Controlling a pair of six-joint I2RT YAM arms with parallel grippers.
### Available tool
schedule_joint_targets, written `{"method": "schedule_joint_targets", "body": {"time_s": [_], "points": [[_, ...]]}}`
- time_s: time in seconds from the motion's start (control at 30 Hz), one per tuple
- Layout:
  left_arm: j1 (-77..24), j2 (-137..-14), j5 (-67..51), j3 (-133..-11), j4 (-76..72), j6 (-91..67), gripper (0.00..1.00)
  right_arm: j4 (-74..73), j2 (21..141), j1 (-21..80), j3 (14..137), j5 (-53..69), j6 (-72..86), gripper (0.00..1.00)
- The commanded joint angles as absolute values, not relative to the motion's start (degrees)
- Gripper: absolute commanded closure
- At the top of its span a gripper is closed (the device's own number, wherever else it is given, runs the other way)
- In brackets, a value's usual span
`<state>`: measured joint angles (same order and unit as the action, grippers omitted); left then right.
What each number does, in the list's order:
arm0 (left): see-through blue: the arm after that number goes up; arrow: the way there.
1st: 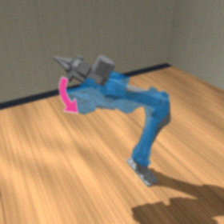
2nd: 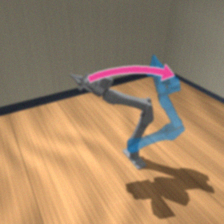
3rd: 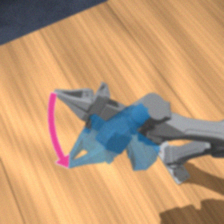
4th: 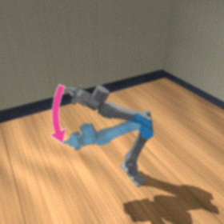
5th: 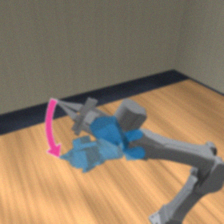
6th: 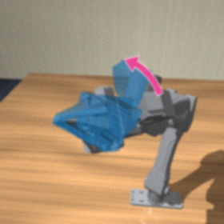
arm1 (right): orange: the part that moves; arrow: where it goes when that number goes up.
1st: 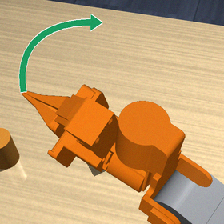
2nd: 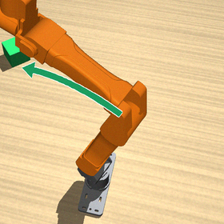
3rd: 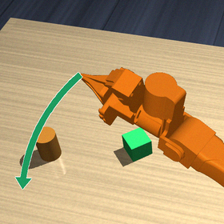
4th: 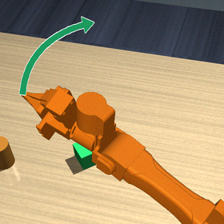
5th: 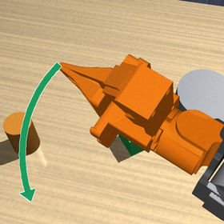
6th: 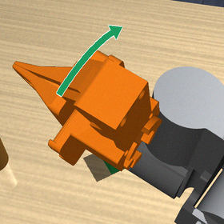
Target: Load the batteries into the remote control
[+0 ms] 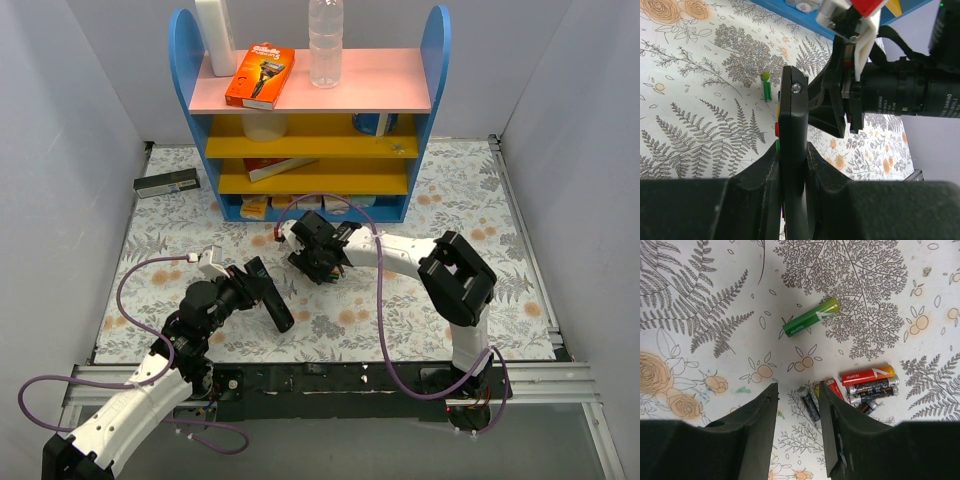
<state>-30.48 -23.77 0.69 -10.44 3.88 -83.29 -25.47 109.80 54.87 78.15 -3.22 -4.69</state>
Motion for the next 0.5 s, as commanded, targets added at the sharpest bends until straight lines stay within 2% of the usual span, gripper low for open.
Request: {"method": "schedule_joint_targets", "body": {"time_s": [0.0,0.23,0.47], "points": [[-30.3,-22.7,1.7,-12.5,4.7,-82.4,1.0,-25.9,111.6,54.8,81.5,-2.9,-5.8,0.56],[-30.3,-23.0,1.8,-12.7,4.7,-82.4,1.0,-26.8,113.4,54.7,83.2,-1.1,-6.2,0.64],[-30.3,-23.0,1.6,-12.7,4.7,-82.3,1.0,-27.1,114.0,54.7,83.0,-2.6,-6.2,0.68]]}}
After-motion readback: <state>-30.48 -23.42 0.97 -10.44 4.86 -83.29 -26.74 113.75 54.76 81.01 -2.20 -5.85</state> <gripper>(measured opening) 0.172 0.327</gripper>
